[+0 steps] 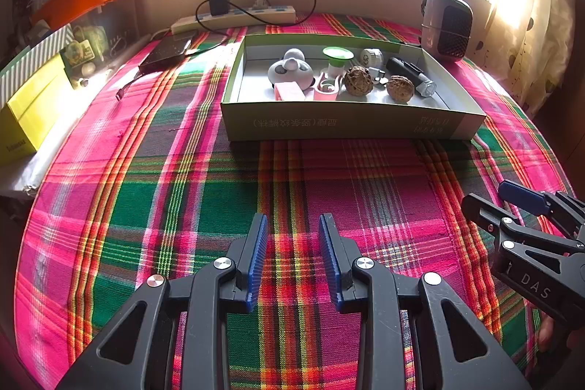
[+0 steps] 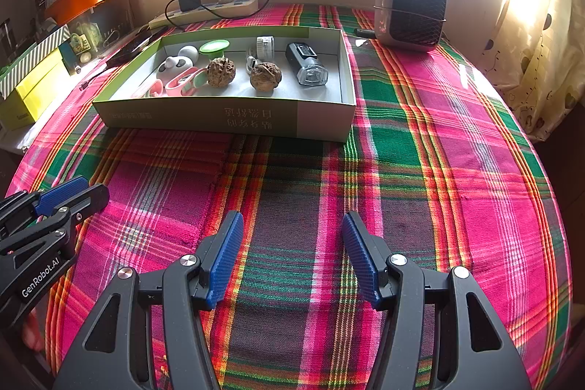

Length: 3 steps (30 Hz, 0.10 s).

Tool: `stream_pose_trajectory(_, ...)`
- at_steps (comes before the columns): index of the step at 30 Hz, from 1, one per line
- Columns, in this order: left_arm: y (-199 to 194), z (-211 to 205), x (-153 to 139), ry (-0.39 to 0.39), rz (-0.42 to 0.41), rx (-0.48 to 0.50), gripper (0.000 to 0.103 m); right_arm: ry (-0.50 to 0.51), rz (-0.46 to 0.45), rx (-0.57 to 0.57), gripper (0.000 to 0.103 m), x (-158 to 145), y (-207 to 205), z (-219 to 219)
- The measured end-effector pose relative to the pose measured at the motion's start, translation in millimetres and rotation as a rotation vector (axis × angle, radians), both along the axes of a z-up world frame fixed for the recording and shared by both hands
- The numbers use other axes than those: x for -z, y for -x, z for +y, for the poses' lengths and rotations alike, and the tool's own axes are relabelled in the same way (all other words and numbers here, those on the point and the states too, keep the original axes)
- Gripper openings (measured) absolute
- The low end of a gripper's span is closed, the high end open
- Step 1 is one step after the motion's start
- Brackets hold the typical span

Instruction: Organize objects

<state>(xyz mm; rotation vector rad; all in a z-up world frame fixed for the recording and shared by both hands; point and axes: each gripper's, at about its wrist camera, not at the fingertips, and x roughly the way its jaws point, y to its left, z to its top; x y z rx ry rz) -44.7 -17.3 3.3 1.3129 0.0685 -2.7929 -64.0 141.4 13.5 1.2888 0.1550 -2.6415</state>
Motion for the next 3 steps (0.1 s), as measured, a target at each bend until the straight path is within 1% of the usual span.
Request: stream_pose_trajectory(3, 0.0, 0.0, 0.1, 0.000, 0.000, 0.000, 0.027, 0.000, 0.000, 0.001, 0.057, 0.1, 0.2, -0.5)
